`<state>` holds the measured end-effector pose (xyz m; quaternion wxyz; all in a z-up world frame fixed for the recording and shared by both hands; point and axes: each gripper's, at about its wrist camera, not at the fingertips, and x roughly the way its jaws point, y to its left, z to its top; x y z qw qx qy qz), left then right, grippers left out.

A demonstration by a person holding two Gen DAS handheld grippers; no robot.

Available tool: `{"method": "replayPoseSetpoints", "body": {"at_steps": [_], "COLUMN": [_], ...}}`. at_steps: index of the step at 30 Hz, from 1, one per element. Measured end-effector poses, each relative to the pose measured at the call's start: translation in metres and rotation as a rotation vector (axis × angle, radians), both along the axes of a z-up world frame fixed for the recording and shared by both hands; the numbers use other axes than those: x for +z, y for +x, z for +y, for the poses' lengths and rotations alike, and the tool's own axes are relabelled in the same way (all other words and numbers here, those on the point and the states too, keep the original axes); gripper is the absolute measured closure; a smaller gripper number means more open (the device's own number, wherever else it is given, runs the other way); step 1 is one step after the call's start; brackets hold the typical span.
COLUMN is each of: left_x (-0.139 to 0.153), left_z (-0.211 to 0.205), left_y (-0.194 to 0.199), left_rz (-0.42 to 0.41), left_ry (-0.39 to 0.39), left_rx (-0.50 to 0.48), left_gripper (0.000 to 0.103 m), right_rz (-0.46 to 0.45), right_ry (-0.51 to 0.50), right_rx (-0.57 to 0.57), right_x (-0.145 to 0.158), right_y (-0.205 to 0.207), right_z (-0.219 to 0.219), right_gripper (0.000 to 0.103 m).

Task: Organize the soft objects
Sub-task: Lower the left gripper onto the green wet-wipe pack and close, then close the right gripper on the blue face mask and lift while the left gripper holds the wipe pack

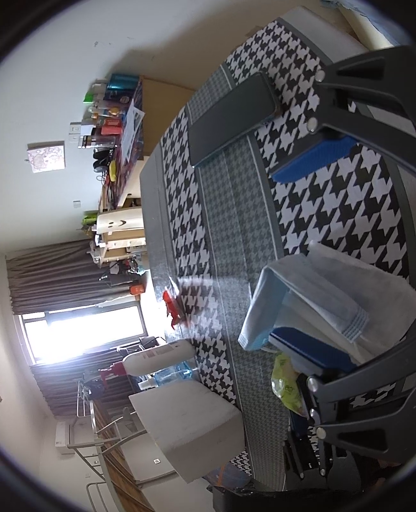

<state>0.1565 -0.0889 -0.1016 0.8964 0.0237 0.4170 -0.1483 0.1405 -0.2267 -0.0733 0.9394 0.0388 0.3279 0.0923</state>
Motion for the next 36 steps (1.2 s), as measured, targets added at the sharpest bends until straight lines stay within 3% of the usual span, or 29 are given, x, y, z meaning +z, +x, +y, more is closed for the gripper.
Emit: {"method": "replayPoseSetpoints", "body": {"at_steps": [7,11,22,27,36], "left_x": [0.007,0.009,0.015,0.019,0.036], "left_z": [0.003,0.003,0.004,0.008,0.021], "left_y": [-0.005,-0.007,-0.015,-0.018,-0.027], "left_rz": [-0.031,-0.037,-0.063,-0.076,-0.126], "left_ry": [-0.004,-0.004,-0.006,-0.006,-0.022], "left_rx": [-0.010,-0.017,-0.029,-0.026,-0.005], "left_gripper": [0.082,0.082,0.082,0.082,0.082], "right_rz": [0.023,0.061,0.164,0.189,0.112], "right_ry": [0.002,-0.002,0.023,0.052,0.078], "right_rx": [-0.001,-0.006,0.015,0.019,0.000], "right_x": [-0.003,-0.007,-0.021,-0.022,0.000], "right_y": [0.004,0.009,0.017,0.019,0.011], "right_z": [0.002,0.003,0.003,0.003,0.000], "right_gripper": [0.013,0.030,0.062,0.089,0.092]}}
